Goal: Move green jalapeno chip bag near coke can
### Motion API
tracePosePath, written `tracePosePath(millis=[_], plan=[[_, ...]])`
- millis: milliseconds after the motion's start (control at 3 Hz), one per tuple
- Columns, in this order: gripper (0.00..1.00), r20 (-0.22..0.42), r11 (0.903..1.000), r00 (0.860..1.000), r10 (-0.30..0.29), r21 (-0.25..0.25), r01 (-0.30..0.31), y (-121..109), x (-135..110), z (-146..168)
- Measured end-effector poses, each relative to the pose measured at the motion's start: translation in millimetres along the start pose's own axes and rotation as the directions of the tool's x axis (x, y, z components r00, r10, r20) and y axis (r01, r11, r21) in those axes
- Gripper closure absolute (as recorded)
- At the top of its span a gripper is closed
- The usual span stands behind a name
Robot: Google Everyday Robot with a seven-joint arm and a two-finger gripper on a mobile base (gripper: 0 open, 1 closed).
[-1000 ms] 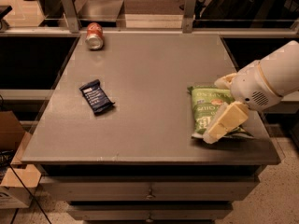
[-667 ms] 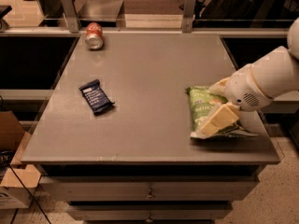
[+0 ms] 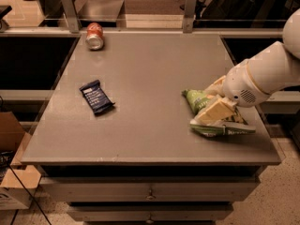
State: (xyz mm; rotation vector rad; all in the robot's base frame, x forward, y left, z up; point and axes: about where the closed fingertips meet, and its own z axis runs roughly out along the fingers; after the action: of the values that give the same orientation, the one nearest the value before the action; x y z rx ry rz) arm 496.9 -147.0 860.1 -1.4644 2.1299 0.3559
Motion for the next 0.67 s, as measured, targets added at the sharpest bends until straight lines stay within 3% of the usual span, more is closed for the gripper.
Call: tracePosePath(millis=[333,667], plan=[[0.87,0.043,0.9954,0.996,-0.083,0.053,0.08,-3,-33,-23],[1.0,0.118,0.9739,0.971,-0.209,0.114,0.196,-5,-87,-50]])
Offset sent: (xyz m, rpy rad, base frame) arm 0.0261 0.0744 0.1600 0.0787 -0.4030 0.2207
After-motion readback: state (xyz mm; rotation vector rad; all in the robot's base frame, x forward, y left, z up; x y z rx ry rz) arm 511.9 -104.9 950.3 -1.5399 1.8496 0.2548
